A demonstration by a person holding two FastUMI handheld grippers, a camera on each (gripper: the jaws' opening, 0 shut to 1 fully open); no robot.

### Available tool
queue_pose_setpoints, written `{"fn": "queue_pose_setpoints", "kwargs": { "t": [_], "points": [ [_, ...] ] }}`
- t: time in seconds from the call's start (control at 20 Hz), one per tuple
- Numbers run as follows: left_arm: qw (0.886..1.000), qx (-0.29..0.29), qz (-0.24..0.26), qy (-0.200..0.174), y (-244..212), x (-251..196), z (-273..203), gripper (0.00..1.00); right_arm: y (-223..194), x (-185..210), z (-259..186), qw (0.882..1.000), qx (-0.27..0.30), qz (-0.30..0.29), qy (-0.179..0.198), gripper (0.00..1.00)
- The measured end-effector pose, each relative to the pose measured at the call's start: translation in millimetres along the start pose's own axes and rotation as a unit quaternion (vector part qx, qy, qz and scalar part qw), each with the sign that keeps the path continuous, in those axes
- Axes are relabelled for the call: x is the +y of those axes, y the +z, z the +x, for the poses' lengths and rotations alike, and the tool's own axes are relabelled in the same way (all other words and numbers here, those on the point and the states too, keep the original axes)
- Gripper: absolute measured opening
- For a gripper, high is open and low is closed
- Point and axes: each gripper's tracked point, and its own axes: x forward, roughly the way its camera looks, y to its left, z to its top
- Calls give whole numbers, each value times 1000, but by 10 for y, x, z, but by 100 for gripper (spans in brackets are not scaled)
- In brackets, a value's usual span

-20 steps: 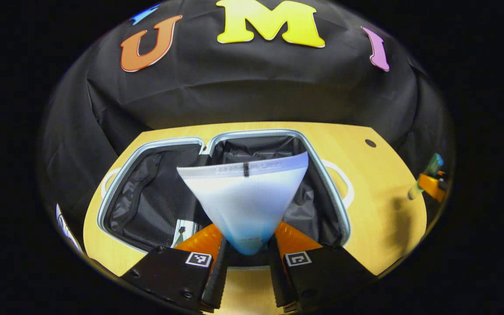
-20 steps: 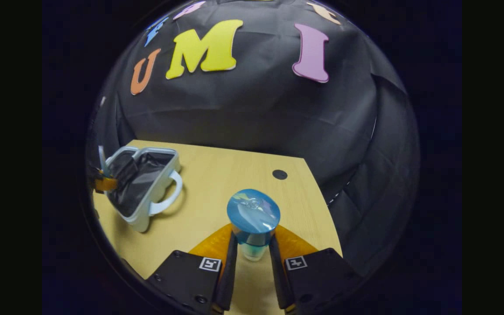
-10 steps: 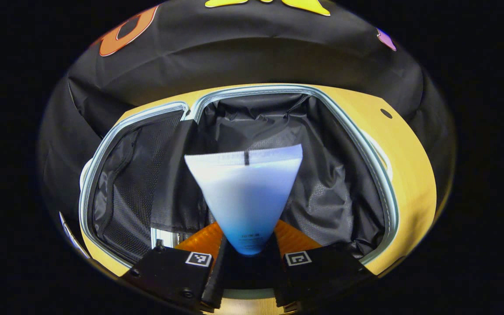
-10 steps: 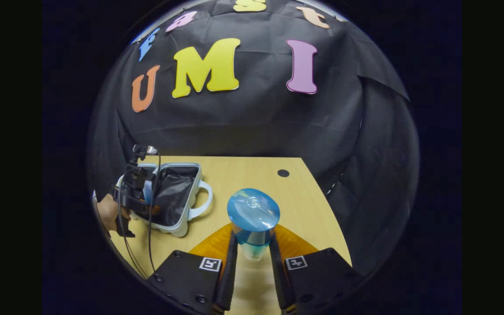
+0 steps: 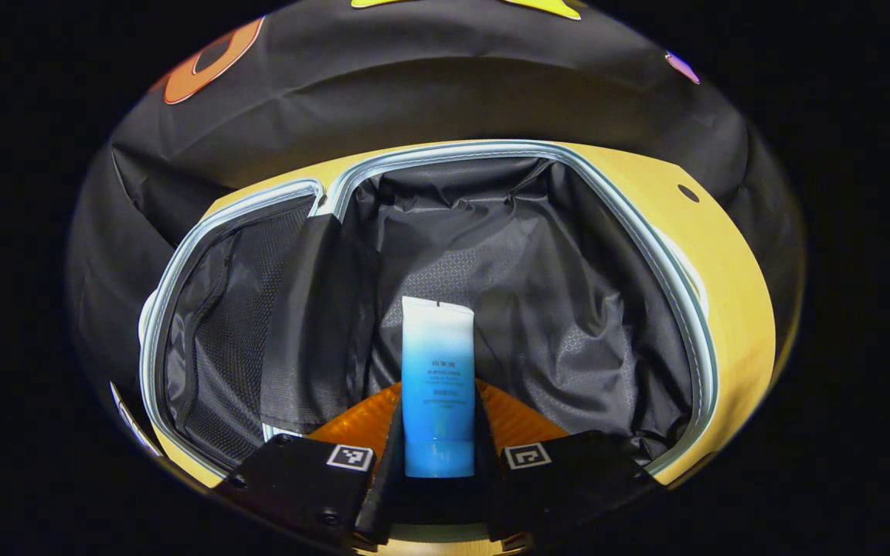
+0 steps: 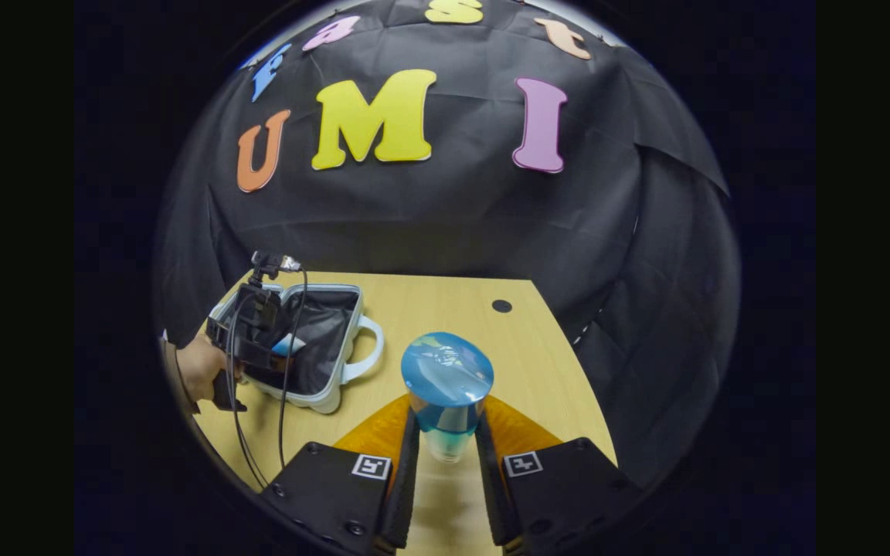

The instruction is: First open the suitcase, pack the skin care products into it, and then close the suitcase.

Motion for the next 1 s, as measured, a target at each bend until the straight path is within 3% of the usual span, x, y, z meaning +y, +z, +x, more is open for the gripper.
{"fn": "queue_pose_setpoints", "kwargs": {
  "t": [0.05,0.2,0.3,0.6,1.0],
  "points": [
    [1000,-4,-3,6,15,21,8,49,46,77,21,1000,0,-6,7,36],
    [999,-25,-21,-19,74,-112,-110,82,213,347,94,999,-1,-17,32,36],
    [998,-50,-29,-20,148,-73,-268,92,376,596,199,998,-5,-24,53,36],
    [984,-174,-39,-24,328,291,-1115,93,519,1395,662,994,18,-19,107,36],
    [962,-270,-20,18,-30,1196,-2033,93,-218,2353,1420,983,127,-25,130,36]
  ]
}}
